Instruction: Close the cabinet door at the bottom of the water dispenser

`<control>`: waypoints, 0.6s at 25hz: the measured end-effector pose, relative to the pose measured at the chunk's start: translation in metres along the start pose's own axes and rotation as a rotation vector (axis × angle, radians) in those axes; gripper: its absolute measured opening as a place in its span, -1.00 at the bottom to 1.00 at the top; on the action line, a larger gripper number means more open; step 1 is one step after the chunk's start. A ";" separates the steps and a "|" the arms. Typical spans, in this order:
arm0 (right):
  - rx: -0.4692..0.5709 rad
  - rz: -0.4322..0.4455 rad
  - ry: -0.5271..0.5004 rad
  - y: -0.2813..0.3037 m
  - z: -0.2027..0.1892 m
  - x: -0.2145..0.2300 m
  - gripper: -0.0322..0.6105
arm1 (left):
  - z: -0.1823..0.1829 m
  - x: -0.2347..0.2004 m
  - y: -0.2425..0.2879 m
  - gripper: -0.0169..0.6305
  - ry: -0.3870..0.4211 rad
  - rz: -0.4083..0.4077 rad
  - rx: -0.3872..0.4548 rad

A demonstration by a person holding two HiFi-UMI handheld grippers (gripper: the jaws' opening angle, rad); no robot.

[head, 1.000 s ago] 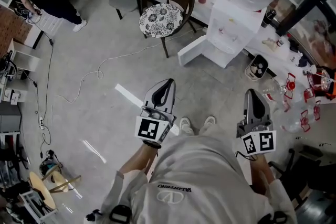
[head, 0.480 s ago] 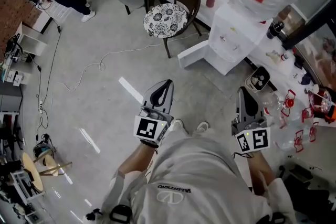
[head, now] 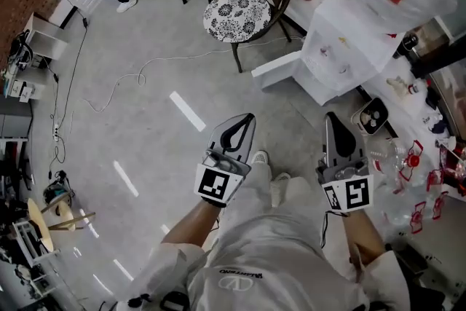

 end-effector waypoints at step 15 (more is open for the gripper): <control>-0.008 0.087 0.028 0.113 -0.377 -0.013 -0.85 | -0.361 -0.121 0.064 -0.92 0.073 -0.016 0.015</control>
Point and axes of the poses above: the fingertips, and each gripper's own axes: y forward along the fingers, x to its right, z out of its top, the point moved 6 cm from there along -y, backward along the fingers, and after that the axes turned 13 degrees about -z, right-handed, at the moved point
